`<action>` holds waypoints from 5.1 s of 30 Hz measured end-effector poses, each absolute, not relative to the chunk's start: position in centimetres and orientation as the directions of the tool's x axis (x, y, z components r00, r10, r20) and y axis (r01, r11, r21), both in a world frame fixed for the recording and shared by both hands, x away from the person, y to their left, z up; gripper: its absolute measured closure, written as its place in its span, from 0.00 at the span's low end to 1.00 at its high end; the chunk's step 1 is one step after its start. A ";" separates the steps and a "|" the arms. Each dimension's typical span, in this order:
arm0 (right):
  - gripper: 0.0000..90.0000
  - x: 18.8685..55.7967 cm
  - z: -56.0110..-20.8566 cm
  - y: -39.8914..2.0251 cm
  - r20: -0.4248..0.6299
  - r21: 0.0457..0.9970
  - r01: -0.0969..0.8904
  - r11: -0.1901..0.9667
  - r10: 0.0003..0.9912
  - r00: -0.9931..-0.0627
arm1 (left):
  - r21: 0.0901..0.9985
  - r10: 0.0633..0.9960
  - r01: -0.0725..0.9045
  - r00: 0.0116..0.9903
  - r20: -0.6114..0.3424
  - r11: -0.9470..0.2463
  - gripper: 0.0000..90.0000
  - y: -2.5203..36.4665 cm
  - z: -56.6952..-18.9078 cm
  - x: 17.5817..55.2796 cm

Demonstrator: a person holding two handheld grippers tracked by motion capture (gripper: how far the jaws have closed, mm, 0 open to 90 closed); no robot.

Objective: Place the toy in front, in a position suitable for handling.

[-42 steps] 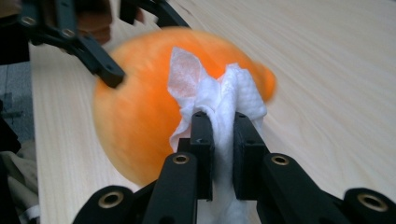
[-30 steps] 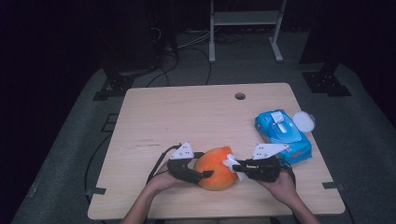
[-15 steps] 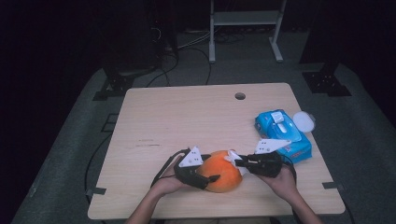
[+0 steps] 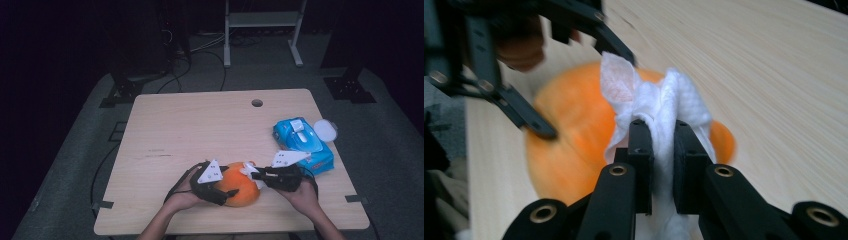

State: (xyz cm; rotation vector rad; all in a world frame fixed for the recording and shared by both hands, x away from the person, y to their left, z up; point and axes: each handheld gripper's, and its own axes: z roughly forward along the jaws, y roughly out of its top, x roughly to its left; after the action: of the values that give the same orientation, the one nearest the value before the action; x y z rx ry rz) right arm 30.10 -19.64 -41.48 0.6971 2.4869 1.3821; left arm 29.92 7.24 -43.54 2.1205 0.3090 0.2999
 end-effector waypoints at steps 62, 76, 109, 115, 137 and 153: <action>0.90 28.0 -39.7 -17.4 -0.011 0.863 0.204 0.462 0.421 -0.907 | 0.866 0.341 0.047 0.929 0.145 -0.498 0.19 5.4 -43.4 28.8; 0.90 29.0 -40.1 -20.9 0.005 0.864 0.263 0.428 0.517 -0.856 | 0.876 0.390 0.172 0.920 0.020 -0.450 0.14 5.9 -43.4 30.0; 0.91 26.6 -37.0 -17.4 -0.119 0.897 0.117 0.427 0.487 -0.865 | 0.868 0.402 -0.079 0.863 0.306 -0.490 0.33 5.4 -40.7 27.9; 0.91 27.6 -37.4 -18.7 -0.134 0.883 0.151 0.444 0.548 -0.826 | 0.805 0.317 -0.104 0.884 0.344 -0.584 0.28 5.3 -42.4 27.9; 0.91 28.7 -38.8 -19.2 -0.119 0.811 0.236 0.535 0.547 -0.829 | 0.892 0.518 0.267 0.855 -0.043 -0.366 0.26 6.4 -42.9 30.3; 0.91 27.9 -35.8 -21.7 -0.101 0.835 0.194 0.515 0.491 -0.865 | 0.899 0.525 0.252 0.851 -0.029 -0.358 0.21 7.2 -42.8 31.0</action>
State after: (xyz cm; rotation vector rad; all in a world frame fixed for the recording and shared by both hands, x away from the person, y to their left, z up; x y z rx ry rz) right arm 27.86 -21.73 -35.77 0.5715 2.4343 1.2820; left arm 31.03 7.23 -42.77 1.9548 0.5738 0.3194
